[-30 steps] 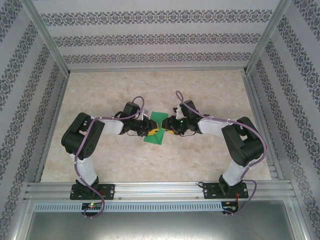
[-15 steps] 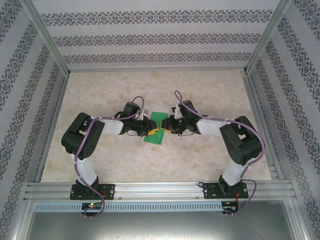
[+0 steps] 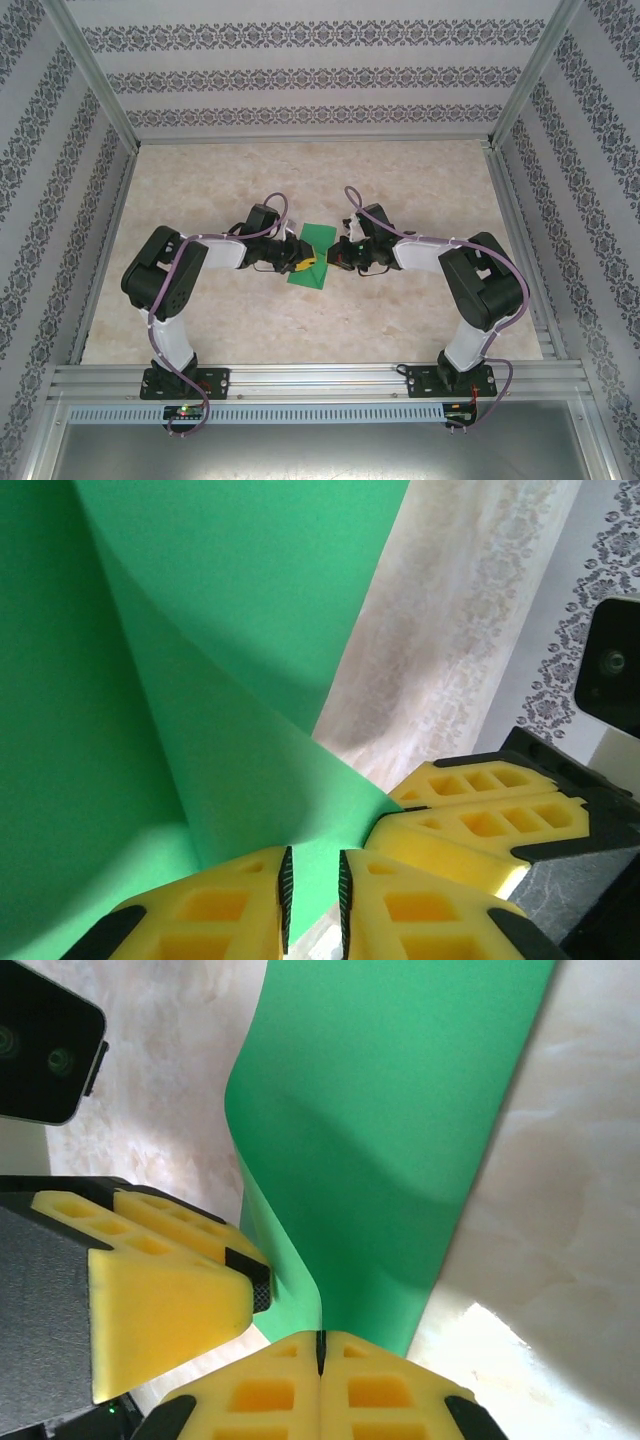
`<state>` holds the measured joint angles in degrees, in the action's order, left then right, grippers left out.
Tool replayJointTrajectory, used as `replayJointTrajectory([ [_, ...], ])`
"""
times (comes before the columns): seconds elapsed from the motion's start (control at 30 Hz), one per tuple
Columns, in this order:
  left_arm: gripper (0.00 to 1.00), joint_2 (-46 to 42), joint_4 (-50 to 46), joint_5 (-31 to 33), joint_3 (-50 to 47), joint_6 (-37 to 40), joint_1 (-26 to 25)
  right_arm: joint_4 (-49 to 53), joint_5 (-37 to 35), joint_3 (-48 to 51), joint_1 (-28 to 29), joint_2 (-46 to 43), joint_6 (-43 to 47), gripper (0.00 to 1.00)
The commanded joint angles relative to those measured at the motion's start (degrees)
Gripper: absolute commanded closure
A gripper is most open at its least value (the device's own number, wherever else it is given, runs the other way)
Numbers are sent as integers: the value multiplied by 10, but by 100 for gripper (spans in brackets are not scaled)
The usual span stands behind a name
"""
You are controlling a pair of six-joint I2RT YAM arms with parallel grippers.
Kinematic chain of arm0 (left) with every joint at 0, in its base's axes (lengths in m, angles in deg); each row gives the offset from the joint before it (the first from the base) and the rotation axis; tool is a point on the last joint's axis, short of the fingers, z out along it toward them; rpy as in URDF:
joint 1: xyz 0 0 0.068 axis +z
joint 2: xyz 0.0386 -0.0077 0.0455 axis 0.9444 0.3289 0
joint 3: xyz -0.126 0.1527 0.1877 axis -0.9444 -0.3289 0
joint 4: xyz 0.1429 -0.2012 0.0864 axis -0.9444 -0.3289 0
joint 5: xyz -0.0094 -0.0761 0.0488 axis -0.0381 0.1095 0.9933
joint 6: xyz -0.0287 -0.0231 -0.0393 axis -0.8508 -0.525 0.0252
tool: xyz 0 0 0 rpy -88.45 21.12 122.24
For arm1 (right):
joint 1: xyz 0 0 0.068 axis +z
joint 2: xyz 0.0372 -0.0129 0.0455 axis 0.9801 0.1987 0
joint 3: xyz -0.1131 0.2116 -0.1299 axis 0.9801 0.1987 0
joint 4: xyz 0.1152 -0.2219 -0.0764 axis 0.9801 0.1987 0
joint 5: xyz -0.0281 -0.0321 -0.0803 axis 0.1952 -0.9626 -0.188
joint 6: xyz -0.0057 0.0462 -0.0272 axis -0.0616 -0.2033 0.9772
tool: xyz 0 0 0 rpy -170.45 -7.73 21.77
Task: Fold a paper plane with a square sheet of paper (pick it up from the middle)
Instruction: Fold the triangle a second time at the center of the table.
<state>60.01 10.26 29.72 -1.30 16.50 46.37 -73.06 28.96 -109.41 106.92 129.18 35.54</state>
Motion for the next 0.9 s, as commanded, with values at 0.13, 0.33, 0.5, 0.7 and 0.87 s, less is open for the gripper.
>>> replayJointTrajectory([
  [0.13,76,-43,-84,23,47,48,-7,54,-7,-37,6,16,92,98],
  [0.33,76,-28,-86,14,54,55,-7,80,-3,-71,6,49,122,98],
  [0.5,79,-14,-83,1,58,57,-7,105,-10,-93,3,62,141,98],
  [0.7,81,6,-81,-11,68,57,-8,121,-17,-104,2,71,153,98],
  [0.87,83,24,-95,-16,82,72,-18,133,-19,-113,1,81,159,99],
])
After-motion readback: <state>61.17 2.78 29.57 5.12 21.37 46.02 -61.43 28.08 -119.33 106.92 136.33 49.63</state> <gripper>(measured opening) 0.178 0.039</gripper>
